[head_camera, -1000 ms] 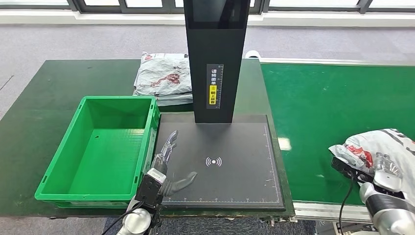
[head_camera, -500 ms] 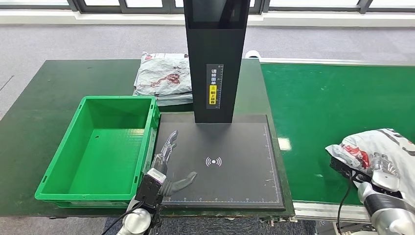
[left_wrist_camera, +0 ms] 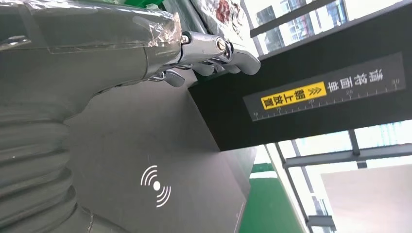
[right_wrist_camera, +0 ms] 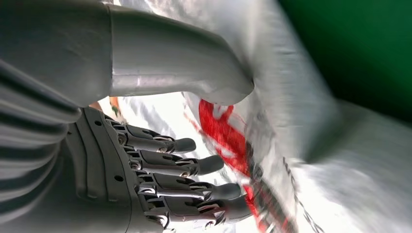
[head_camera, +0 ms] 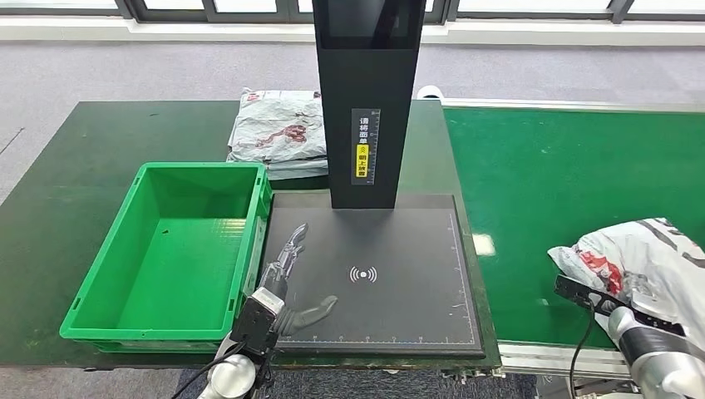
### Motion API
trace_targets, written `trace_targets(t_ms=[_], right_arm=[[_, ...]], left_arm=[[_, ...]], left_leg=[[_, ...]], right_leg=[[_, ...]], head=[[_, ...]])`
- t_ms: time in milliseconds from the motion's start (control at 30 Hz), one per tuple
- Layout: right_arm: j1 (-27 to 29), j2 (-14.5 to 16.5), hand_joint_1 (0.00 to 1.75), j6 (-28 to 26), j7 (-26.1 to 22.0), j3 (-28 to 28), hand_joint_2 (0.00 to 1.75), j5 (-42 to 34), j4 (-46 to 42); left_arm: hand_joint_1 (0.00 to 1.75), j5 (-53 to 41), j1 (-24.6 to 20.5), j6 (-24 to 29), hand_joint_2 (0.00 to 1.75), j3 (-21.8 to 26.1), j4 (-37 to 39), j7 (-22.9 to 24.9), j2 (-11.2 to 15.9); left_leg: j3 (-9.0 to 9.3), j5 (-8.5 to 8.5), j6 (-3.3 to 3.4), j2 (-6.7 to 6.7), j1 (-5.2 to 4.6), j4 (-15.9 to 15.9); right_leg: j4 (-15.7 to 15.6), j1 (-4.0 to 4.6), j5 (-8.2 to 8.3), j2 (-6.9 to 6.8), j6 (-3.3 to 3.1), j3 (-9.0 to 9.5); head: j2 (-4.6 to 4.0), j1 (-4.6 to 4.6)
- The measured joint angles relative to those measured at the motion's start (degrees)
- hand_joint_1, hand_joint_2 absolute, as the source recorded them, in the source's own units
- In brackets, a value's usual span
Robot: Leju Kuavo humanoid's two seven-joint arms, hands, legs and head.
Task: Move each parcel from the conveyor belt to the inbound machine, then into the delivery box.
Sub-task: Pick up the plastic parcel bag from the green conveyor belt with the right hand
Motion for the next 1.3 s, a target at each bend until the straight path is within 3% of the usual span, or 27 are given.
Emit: trace_targets(t_ms=[67, 633, 667, 767, 800, 1300], right_arm=[[0.55, -0.42, 0.00, 2.35, 0.04, 0.00, 1.75, -0.58, 0.08], [1.44, -1.18, 0.00, 6.35, 0.99, 0.00, 1.75, -1.65, 0.38], [1.43, -1.21, 0.09, 6.63, 1.00, 0.00, 1.75, -1.73, 0.38], [1.42, -1.33, 1.40, 7.35, 1.05, 0.00, 1.75, -2.01, 0.40], [1.42, -1.38, 1.75, 7.50, 1.07, 0.00, 1.75, -2.10, 0.40], [0.75, -1.87, 1.75, 2.04, 3.49, 0.00, 1.75, -2.50, 0.42]], left_arm=[[0.00, -0.09, -0.10, -0.28, 1.75, 0.00, 0.15, 0.05, -0.01], [0.00, -0.73, -0.27, -0.61, 1.75, 0.00, 1.08, -0.31, -0.26], [0.00, -0.84, -0.27, -0.61, 1.75, 0.00, 1.09, -0.34, -0.32], [0.00, -1.08, -0.27, -0.61, 1.75, 0.00, 1.11, -0.36, -0.52], [0.00, -1.10, -0.27, -0.61, 1.75, 0.00, 1.13, -0.36, -0.57], [0.00, -1.05, -0.23, -0.17, 1.75, 0.00, 1.03, -0.53, -0.50]], left_leg=[[-0.01, 0.00, 0.00, -0.03, 0.00, 0.00], [-0.01, 0.00, 0.01, 0.00, 0.00, 0.02], [-0.01, 0.00, 0.01, 0.00, 0.00, 0.02], [-0.01, 0.00, 0.01, -0.01, 0.00, 0.04], [-0.01, 0.00, 0.01, -0.01, 0.00, 0.05], [-0.03, 0.03, 0.07, -0.01, 0.00, 0.09]], right_leg=[[0.00, 0.00, 0.00, -0.03, 0.00, 0.01], [0.00, 0.00, 0.01, 0.02, 0.01, 0.00], [-0.01, 0.00, 0.01, 0.02, 0.01, 0.01], [-0.01, 0.00, 0.01, 0.01, 0.02, 0.02], [-0.01, 0.00, 0.01, 0.00, 0.02, 0.02], [0.00, 0.00, 0.06, 0.00, 0.09, 0.09]], head=[[-0.01, 0.01], [0.00, -0.01], [0.00, -0.01], [-0.01, -0.01], [-0.01, -0.01], [-0.01, 0.01]])
